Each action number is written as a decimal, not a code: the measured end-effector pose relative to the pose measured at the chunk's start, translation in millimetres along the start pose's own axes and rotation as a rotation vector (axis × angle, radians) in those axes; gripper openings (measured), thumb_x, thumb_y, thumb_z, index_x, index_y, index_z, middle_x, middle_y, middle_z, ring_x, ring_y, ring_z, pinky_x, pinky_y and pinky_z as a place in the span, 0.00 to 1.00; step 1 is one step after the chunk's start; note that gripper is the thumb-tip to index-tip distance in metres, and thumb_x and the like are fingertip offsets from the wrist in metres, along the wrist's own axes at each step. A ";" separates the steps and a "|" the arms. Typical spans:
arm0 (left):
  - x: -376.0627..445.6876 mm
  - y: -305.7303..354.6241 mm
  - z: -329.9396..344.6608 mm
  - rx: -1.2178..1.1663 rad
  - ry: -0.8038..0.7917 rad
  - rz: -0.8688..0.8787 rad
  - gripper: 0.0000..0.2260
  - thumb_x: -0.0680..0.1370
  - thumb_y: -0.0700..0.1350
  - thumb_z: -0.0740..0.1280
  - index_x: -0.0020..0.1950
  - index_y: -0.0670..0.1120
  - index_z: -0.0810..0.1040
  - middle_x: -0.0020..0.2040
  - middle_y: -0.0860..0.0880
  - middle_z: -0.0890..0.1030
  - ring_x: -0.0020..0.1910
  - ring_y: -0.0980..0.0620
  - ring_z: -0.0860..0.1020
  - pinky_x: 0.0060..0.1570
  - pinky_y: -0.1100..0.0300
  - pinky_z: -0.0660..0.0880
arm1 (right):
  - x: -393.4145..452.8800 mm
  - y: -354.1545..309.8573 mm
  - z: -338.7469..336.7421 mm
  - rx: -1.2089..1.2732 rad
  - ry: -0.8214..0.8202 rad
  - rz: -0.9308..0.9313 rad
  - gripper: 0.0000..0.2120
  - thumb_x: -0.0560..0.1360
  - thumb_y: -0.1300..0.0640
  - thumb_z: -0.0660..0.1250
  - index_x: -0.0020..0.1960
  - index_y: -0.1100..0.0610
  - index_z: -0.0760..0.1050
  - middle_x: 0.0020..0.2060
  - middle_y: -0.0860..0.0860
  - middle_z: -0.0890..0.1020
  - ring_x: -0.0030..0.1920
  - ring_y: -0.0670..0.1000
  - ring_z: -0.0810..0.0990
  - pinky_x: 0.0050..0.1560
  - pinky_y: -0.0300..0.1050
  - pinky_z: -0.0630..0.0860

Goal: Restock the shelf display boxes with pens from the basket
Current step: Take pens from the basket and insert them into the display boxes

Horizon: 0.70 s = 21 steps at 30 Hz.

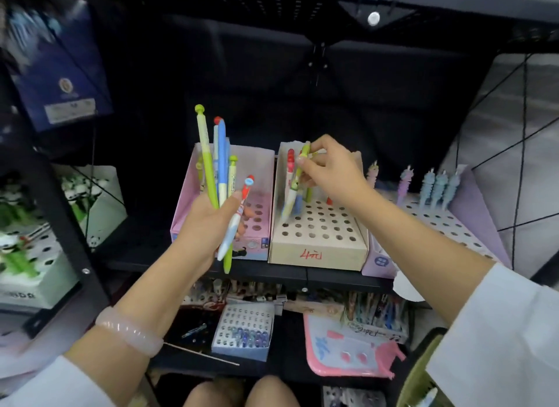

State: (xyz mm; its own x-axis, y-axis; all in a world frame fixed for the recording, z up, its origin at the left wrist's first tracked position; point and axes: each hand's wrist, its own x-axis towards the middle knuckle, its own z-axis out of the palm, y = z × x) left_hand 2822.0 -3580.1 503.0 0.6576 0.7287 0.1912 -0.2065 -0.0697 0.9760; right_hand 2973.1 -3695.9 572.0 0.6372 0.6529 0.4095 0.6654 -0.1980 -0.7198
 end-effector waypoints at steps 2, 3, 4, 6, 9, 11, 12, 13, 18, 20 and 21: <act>4.9 2.6 -9.7 -0.017 0.041 0.014 0.05 0.80 0.45 0.61 0.49 0.46 0.74 0.29 0.52 0.80 0.24 0.58 0.73 0.24 0.66 0.71 | 1.8 -10.3 1.9 0.056 0.019 -0.038 0.05 0.76 0.55 0.66 0.46 0.53 0.70 0.40 0.50 0.83 0.35 0.44 0.83 0.39 0.41 0.80; 7.4 4.5 -15.4 -0.020 0.066 0.022 0.05 0.80 0.45 0.61 0.51 0.46 0.74 0.29 0.53 0.80 0.24 0.58 0.73 0.24 0.66 0.71 | 3.9 -17.9 3.1 0.090 0.042 -0.066 0.05 0.75 0.56 0.67 0.45 0.52 0.70 0.41 0.49 0.81 0.34 0.44 0.83 0.34 0.37 0.79; 9.4 6.8 -20.9 -0.021 0.089 0.028 0.05 0.80 0.46 0.61 0.51 0.47 0.75 0.29 0.53 0.80 0.24 0.58 0.74 0.25 0.65 0.72 | 7.3 -26.0 5.1 0.117 0.071 -0.096 0.05 0.75 0.56 0.67 0.45 0.53 0.70 0.40 0.49 0.81 0.34 0.44 0.82 0.32 0.34 0.78; 13.4 10.3 -33.0 -0.021 0.127 0.045 0.04 0.80 0.46 0.61 0.48 0.49 0.75 0.29 0.56 0.81 0.25 0.59 0.75 0.26 0.65 0.74 | 18.4 -40.8 12.3 0.116 0.104 -0.147 0.06 0.75 0.57 0.67 0.47 0.55 0.70 0.40 0.50 0.80 0.35 0.47 0.83 0.34 0.35 0.78; 16.5 13.8 -48.7 0.025 0.164 0.063 0.04 0.80 0.46 0.61 0.47 0.51 0.74 0.29 0.58 0.81 0.26 0.60 0.77 0.27 0.66 0.76 | 41.3 -53.7 33.5 -0.013 0.055 -0.147 0.10 0.75 0.57 0.66 0.53 0.59 0.70 0.43 0.53 0.80 0.44 0.53 0.82 0.47 0.48 0.80; 17.2 14.1 -57.8 0.015 0.179 0.051 0.04 0.80 0.45 0.61 0.47 0.49 0.74 0.31 0.55 0.81 0.26 0.59 0.77 0.28 0.65 0.76 | 54.4 -55.4 51.7 -0.138 0.000 -0.116 0.13 0.76 0.56 0.65 0.56 0.62 0.69 0.46 0.57 0.80 0.47 0.56 0.80 0.50 0.52 0.78; 17.4 13.9 -61.9 0.007 0.184 0.041 0.04 0.80 0.45 0.61 0.47 0.48 0.74 0.33 0.52 0.82 0.26 0.58 0.77 0.28 0.64 0.76 | 58.8 -55.1 61.3 -0.178 -0.022 -0.104 0.13 0.76 0.56 0.65 0.56 0.62 0.69 0.47 0.58 0.80 0.48 0.57 0.80 0.49 0.51 0.77; 17.5 13.3 -66.1 0.009 0.187 0.034 0.04 0.80 0.45 0.61 0.48 0.48 0.74 0.36 0.49 0.82 0.26 0.58 0.76 0.28 0.64 0.75 | 61.6 -54.3 70.7 -0.194 -0.043 -0.096 0.13 0.77 0.56 0.65 0.56 0.62 0.69 0.47 0.59 0.80 0.48 0.57 0.79 0.48 0.49 0.76; 20.5 8.3 -83.9 0.019 0.192 0.016 0.06 0.80 0.44 0.61 0.54 0.44 0.74 0.40 0.46 0.82 0.25 0.57 0.76 0.26 0.66 0.73 | 66.6 -46.9 107.7 -0.222 -0.109 -0.084 0.10 0.77 0.58 0.63 0.56 0.62 0.69 0.47 0.59 0.79 0.47 0.58 0.80 0.44 0.49 0.75; 21.5 6.6 -89.5 0.027 0.196 0.011 0.05 0.80 0.44 0.62 0.53 0.45 0.74 0.40 0.46 0.82 0.25 0.57 0.76 0.25 0.66 0.72 | 66.9 -44.0 117.9 -0.241 -0.145 -0.084 0.10 0.77 0.59 0.63 0.56 0.63 0.69 0.48 0.59 0.79 0.48 0.59 0.79 0.44 0.49 0.75; 21.7 5.8 -91.7 0.024 0.194 0.009 0.04 0.80 0.45 0.62 0.52 0.46 0.74 0.40 0.46 0.82 0.25 0.57 0.76 0.25 0.66 0.72 | 66.6 -41.9 123.1 -0.268 -0.163 -0.084 0.10 0.77 0.59 0.63 0.56 0.62 0.69 0.48 0.59 0.79 0.48 0.59 0.79 0.45 0.48 0.74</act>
State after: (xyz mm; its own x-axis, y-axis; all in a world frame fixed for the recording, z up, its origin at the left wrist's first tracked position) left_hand 2768.6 -3502.3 503.2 0.5032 0.8455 0.1788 -0.1929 -0.0917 0.9769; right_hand 2939.8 -3554.1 560.4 0.5196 0.7793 0.3502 0.8053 -0.3096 -0.5056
